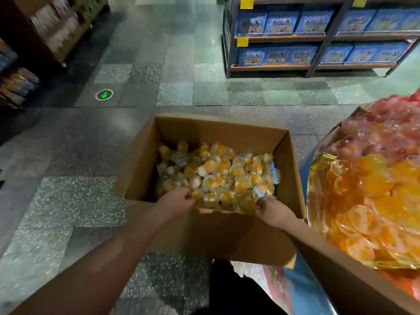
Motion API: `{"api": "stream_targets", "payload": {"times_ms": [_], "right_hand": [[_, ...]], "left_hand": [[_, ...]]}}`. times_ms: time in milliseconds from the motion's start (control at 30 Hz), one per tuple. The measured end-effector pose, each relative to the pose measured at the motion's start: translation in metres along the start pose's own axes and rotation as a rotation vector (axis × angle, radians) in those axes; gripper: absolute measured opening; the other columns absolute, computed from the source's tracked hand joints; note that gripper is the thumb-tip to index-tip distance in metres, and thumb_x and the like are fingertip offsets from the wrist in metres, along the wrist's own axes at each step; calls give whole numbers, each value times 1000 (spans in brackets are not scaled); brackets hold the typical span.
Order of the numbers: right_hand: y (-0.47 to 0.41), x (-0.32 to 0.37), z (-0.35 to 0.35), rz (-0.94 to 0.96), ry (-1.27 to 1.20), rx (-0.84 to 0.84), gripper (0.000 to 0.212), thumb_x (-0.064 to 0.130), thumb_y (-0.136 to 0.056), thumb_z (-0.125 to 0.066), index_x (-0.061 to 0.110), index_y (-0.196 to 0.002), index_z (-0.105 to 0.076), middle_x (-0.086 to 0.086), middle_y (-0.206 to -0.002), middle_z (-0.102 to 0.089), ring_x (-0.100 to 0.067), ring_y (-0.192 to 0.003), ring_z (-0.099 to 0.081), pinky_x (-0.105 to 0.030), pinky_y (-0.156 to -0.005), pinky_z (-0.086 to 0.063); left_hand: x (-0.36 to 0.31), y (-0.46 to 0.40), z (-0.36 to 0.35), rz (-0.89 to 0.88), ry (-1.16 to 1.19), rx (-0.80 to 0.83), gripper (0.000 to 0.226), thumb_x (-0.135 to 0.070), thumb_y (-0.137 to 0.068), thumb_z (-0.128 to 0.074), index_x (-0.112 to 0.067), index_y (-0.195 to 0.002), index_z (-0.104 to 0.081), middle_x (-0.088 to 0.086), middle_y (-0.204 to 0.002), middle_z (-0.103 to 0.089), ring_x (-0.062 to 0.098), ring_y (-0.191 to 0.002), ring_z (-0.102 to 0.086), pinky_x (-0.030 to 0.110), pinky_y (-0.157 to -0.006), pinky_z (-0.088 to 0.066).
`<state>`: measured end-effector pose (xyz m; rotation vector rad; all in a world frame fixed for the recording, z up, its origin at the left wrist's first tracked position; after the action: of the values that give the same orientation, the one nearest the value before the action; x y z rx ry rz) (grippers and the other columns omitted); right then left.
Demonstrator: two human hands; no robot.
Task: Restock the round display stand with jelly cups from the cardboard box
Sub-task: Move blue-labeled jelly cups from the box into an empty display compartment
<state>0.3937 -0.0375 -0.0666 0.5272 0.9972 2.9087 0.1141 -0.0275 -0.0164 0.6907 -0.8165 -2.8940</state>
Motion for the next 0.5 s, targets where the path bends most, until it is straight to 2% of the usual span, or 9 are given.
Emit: {"api": "stream_targets", "payload": {"times_ms": [133, 233, 300, 367, 400, 500], "right_hand": [[-57, -11, 5, -96, -35, 31, 42, 40, -92, -53, 19, -129, -52, -7, -117, -64, -27, -105, -62, -35, -83, -50], [-94, -11, 6, -124, -84, 53, 36, 41, -95, -54, 19, -123, -57, -5, -115, -63, -23, -100, -63, -35, -82, -52], [-116, -14, 6, -155, -126, 53, 39, 48, -94, -55, 18, -118, -58, -1, -107, -62, -18, -92, -61, -33, -76, -52], [-136, -17, 4, -194, -169, 56, 47, 53, -92, -57, 16, -121, -55, 2, -100, -59, -14, -86, -59, -30, -69, -51], [-146, -19, 2, -216, -195, 66, 53, 55, -90, -57, 16, -126, -52, 2, -104, -59, -16, -89, -60, -31, -71, -53], [-167, -21, -7, -286, -232, 108, 77, 59, -89, -57, 16, -149, -33, -6, -134, -55, -24, -115, -58, -36, -90, -52]], "left_hand": [[-1, -62, -11, 123, 154, 67, 17, -32, -98, -51, -21, -109, -58, -5, -93, -59, 10, -83, -59, 26, -69, -52], [-1, -107, -27, 199, 172, 99, 26, -34, -98, -50, -19, -118, -59, -3, -99, -57, 8, -78, -52, 23, -61, -44], [1, -132, -40, 251, 167, 124, 31, -34, -98, -49, -17, -124, -56, -2, -98, -52, 11, -80, -51, 25, -61, -42], [0, -154, -56, 298, 204, 154, 34, -34, -97, -50, -16, -126, -53, 2, -105, -54, 18, -90, -56, 30, -70, -48], [-1, -163, -63, 323, 226, 171, 35, -34, -96, -50, -16, -126, -52, 5, -111, -55, 21, -95, -57, 33, -77, -51], [-7, -189, -79, 347, 257, 188, 40, -35, -98, -47, -16, -132, -49, 10, -125, -52, 29, -109, -56, 37, -95, -47]]}}
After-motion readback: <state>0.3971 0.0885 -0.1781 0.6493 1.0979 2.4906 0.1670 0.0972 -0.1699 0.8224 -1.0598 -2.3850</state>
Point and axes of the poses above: each hand's wrist, its own y-axis away from the middle knuckle, its own z-axis out of the back of the hand, x = y × z, the point moved 9 cm from there along -y, towards the middle knuckle
